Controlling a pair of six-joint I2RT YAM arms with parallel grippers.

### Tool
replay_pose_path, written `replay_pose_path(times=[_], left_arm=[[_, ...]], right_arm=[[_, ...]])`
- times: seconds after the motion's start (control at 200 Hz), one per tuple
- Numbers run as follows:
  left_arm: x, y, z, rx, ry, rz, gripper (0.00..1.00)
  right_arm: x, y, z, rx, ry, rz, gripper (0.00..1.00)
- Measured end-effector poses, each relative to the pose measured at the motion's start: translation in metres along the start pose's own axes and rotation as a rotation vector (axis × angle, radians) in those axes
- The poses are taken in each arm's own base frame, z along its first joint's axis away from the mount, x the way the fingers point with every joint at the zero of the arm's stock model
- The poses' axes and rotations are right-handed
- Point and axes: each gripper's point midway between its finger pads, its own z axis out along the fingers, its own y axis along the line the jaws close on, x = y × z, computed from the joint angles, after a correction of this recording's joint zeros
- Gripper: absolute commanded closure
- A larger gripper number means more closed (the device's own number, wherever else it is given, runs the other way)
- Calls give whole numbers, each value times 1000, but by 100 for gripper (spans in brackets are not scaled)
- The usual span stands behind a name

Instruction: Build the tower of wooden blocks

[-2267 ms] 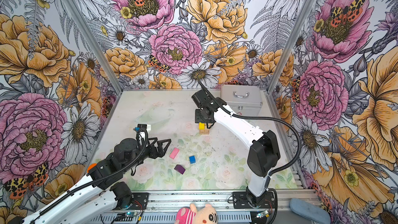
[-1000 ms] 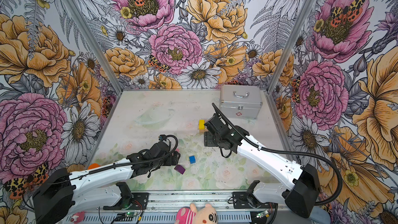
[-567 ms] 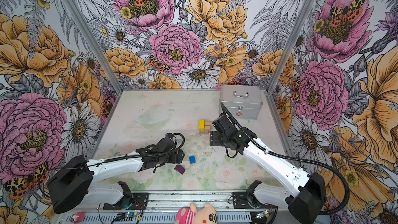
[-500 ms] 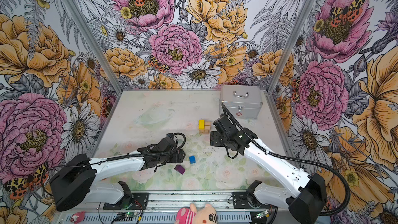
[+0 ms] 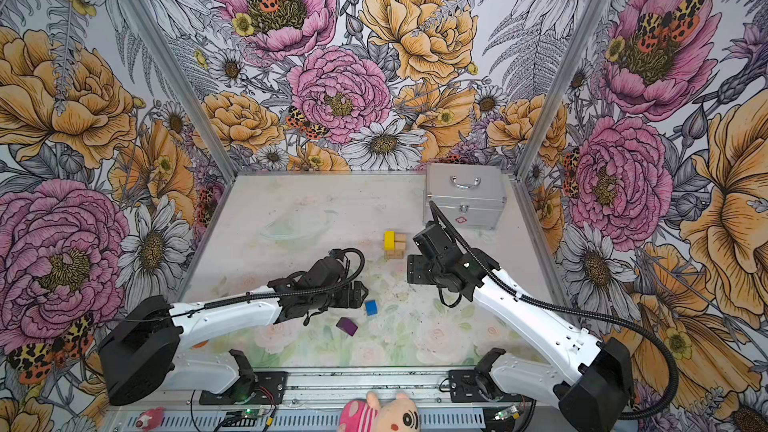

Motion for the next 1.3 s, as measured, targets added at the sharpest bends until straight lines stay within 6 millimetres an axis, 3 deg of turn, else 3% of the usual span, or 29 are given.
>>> replay_pose_path(times=[0.2,0.335,0.56,0.876,1.066,1.301], left_arm=[[-7,8,-70,44,-169,-68,9],[11,31,-92,48,-213,-125,9],[41,67,-91,2,-197,-182,10],[55,78,-86,2,-190,-188,10],[57,78,-89,28,-197,-188,10],[58,77,-94,54,-202,-186,10]], right_arm=[[11,11,14,9,50,-48,33],[17,29,28,9,93,-88,37],[22,75,63,-58,152,-115,38],[34,139,103,-101,218,-170,41],[43,156,122,-93,249,-182,42],[55,162,146,-62,288,-198,42]])
